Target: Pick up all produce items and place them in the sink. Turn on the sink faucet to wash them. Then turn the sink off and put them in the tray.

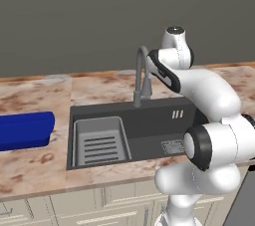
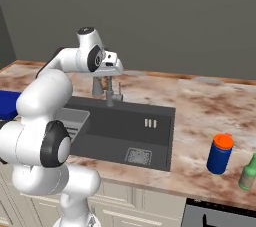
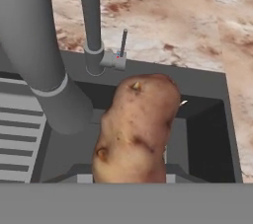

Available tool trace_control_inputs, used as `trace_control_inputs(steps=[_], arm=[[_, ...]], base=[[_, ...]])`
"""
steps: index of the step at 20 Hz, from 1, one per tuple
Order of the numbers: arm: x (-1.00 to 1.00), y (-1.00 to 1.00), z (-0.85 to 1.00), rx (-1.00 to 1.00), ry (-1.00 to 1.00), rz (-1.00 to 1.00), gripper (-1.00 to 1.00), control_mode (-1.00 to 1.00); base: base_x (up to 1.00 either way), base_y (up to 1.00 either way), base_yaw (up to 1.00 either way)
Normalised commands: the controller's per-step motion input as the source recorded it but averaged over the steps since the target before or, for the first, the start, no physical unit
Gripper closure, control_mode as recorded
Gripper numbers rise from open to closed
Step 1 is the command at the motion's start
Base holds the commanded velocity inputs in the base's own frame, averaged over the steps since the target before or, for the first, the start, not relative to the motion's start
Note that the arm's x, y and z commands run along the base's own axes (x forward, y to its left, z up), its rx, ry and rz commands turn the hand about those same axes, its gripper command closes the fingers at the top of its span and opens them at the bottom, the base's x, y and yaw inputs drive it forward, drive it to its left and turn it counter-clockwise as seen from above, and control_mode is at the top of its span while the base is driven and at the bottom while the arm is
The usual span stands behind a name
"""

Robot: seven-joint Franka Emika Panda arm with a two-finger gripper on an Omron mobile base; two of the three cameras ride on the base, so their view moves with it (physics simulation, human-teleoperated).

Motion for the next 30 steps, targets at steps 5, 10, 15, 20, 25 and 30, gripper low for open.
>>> trace_control_inputs(steps=[5, 10, 15, 20, 25, 30], arm=[[0.00, 0.00, 0.00, 0.00, 0.00, 0.00, 1.00, 1.00], [0.00, -0.39, 0.00, 0.01, -0.05, 0.00, 1.00, -1.00], [-0.01, -0.36, 0.00, 0.00, -0.07, 0.00, 1.00, -1.00], [-0.06, -0.41, 0.00, 0.00, -0.07, 0.00, 1.00, -1.00], [-0.02, -0.51, 0.00, 0.03, -0.01, 0.02, 1.00, -1.00], [-0.01, -0.56, 0.00, 0.05, 0.00, 0.03, 1.00, -1.00]], base=[[0.02, -0.06, 0.00], [0.00, 0.00, 0.00], [0.00, 0.00, 0.00], [0.00, 0.00, 0.00], [0.00, 0.00, 0.00], [0.00, 0.00, 0.00]])
